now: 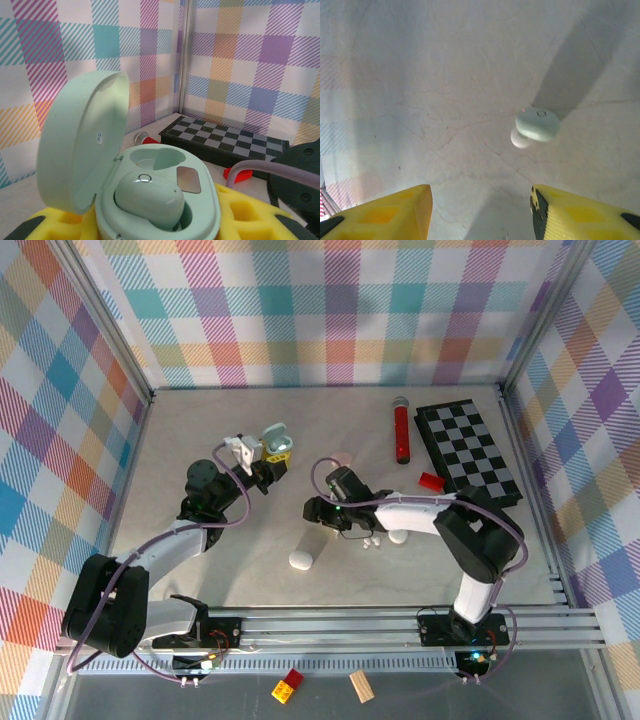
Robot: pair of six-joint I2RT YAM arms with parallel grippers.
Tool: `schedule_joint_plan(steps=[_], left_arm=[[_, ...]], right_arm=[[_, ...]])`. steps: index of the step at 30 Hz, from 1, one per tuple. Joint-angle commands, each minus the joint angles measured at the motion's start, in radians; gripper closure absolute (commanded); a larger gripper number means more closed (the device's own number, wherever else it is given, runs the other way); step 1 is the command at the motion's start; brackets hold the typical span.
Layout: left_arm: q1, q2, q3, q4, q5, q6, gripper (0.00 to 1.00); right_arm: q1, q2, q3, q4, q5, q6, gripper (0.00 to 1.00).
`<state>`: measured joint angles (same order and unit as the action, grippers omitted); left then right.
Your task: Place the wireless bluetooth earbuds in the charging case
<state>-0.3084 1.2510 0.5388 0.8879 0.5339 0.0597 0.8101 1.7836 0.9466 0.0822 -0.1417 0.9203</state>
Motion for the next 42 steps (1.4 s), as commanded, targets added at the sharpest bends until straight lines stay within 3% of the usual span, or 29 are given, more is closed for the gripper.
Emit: schedule_joint_plan(steps=[1, 26, 32, 37, 42], left_arm=[[0.014, -0.041, -0.003, 0.000, 0.024, -0.010, 0.73], [0.015, -0.067, -0.003, -0.061, 0.028, 0.012, 0.73], [0.015, -0.070, -0.005, -0.066, 0.030, 0.015, 0.73], [0.015, -0.071, -0.003, -0.065, 0.028, 0.012, 0.73], [0.053, -0.061, -0.007, -0.051, 0.006, -0.034, 0.74]], right_arm=[[-0.005, 0.046, 0.039, 0.023, -0.013, 0.009, 0.46], [-0.064, 0.179, 0.223, -0.159, 0.054, -0.142, 0.48], [-0.065, 0.182, 0.254, -0.233, 0.095, -0.170, 0.53], [-0.063, 0.157, 0.279, -0.336, 0.195, -0.242, 0.52], [-0.062, 0.110, 0.278, -0.325, 0.199, -0.368, 0.48]])
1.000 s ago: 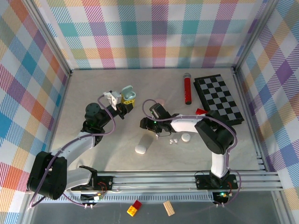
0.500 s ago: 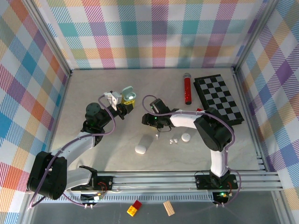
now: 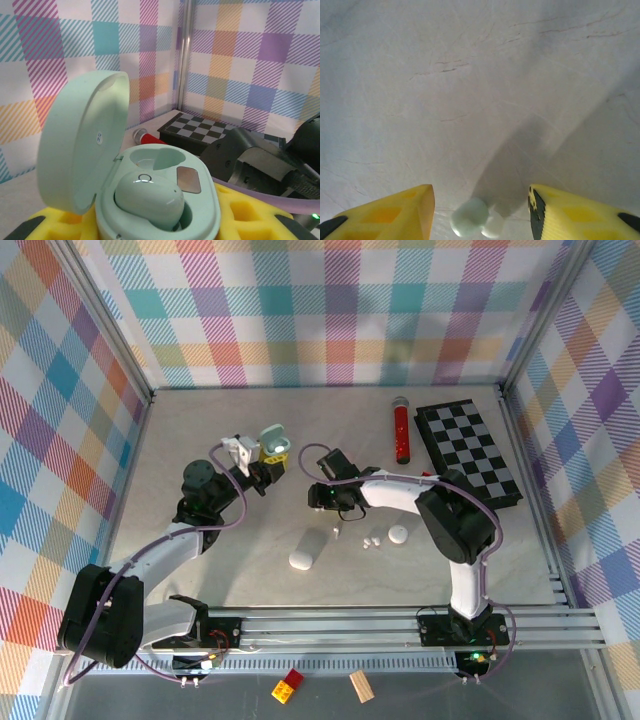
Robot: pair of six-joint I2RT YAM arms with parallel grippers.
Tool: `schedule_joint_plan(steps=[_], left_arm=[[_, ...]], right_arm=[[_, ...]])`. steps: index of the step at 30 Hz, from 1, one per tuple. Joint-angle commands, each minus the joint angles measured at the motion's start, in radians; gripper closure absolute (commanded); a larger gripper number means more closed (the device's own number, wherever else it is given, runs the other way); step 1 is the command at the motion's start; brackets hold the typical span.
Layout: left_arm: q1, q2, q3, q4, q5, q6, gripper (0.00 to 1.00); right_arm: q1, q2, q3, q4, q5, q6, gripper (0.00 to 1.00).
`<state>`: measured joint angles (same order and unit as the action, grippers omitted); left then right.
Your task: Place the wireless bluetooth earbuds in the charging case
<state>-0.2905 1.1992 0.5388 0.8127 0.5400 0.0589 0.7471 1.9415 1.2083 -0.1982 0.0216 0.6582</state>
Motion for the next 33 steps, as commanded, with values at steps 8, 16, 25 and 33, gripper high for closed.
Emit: schedule_joint_plan(steps=[8, 16, 25, 33], left_arm=[[0.078, 0.010, -0.014, 0.076, 0.002, -0.088, 0.74], [0.080, 0.013, -0.013, 0.086, 0.020, -0.101, 0.74], [0.080, 0.010, -0.013, 0.078, 0.032, -0.099, 0.74], [0.080, 0.022, -0.003, 0.076, 0.038, -0.097, 0.74]], right_arm=[[0.002, -0.021, 0.095, -0.120, -0.059, -0.176, 0.52], [-0.007, 0.094, 0.225, -0.225, -0.201, -0.333, 0.50], [-0.058, 0.127, 0.248, -0.262, -0.283, -0.414, 0.49], [-0.071, 0.113, 0.199, -0.243, -0.337, -0.393, 0.48]])
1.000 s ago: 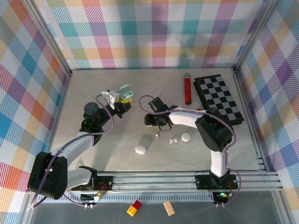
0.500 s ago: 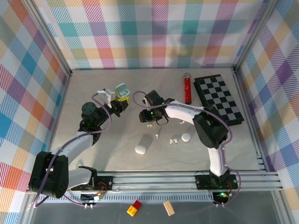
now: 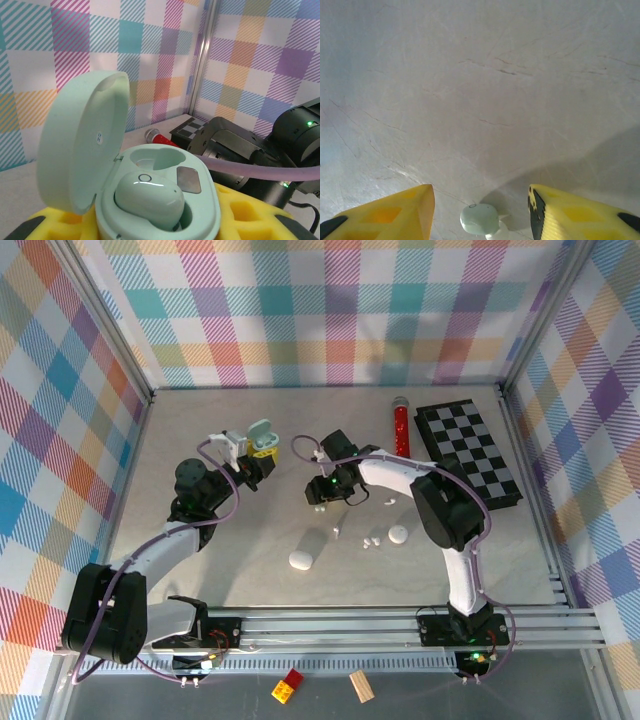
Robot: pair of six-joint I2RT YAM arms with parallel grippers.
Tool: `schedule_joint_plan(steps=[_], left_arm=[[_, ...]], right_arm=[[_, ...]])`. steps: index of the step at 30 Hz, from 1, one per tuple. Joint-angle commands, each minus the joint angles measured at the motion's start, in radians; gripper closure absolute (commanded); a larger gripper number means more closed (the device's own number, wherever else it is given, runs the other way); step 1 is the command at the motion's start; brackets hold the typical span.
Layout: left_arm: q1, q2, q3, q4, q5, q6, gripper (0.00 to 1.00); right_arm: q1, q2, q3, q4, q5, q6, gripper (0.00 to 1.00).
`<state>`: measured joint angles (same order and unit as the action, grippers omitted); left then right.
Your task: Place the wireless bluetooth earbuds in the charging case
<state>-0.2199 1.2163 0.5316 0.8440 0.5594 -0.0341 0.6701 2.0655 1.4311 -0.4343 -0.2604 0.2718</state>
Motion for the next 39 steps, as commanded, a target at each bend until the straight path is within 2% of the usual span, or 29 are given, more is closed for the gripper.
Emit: schedule_joint_plan(steps=[1, 18, 25, 39], left_arm=[[0.010, 0.004, 0.005, 0.044, 0.019, -0.005, 0.74], [0.010, 0.022, 0.015, 0.056, 0.024, -0.011, 0.74], [0.010, 0.023, 0.015, 0.056, 0.028, -0.010, 0.74], [0.010, -0.001, 0.001, 0.039, 0.029, -0.004, 0.74]], right_arm=[[0.006, -0.014, -0.033, -0.002, -0.065, -0.004, 0.48], [0.008, -0.111, -0.160, 0.075, -0.186, 0.082, 0.51], [-0.008, -0.157, -0.181, 0.108, -0.138, 0.093, 0.51], [-0.049, 0.007, -0.053, 0.111, -0.250, 0.071, 0.51]])
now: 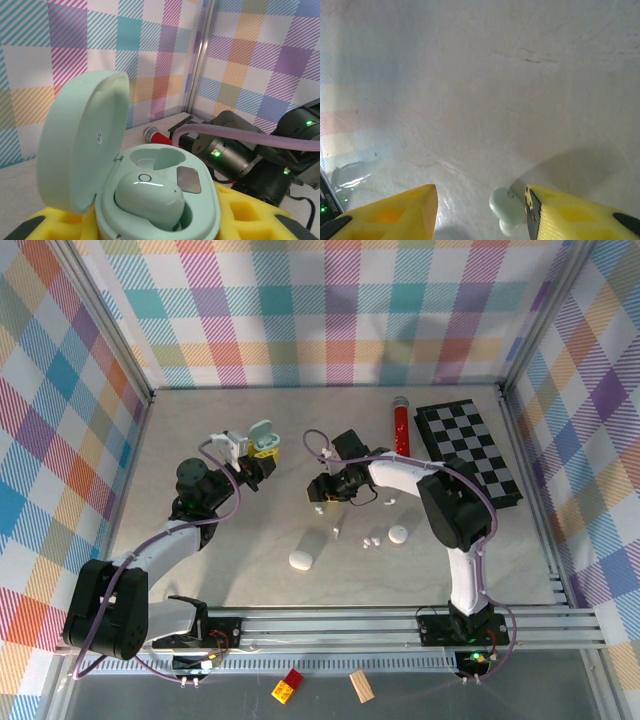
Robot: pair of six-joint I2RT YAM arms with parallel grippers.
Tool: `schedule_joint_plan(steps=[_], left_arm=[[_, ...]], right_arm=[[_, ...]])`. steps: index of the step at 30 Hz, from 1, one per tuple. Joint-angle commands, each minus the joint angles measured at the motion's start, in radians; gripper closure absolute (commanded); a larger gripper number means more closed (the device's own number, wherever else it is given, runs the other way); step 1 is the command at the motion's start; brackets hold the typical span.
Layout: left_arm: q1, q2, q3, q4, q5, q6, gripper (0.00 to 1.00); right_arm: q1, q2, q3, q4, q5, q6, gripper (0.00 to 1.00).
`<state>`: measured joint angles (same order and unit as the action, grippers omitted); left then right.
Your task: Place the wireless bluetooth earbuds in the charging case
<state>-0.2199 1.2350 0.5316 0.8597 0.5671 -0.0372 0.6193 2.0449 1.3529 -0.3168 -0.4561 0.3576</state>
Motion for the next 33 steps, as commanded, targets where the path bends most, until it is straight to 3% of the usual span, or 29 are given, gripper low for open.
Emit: schedule_joint_plan(steps=[1, 21, 33], left_arm=[[0.010, -0.019, 0.002, 0.022, 0.023, -0.004, 0.74], [0.010, -0.012, 0.005, 0.030, 0.033, -0.010, 0.74], [0.010, -0.010, 0.002, 0.033, 0.030, -0.008, 0.74]], right_arm=[[0.002, 0.031, 0.025, -0.003, -0.063, -0.014, 0.51], [0.002, 0.018, -0.048, 0.002, -0.093, -0.029, 0.58], [0.003, 0.001, -0.070, 0.010, -0.099, -0.017, 0.71]])
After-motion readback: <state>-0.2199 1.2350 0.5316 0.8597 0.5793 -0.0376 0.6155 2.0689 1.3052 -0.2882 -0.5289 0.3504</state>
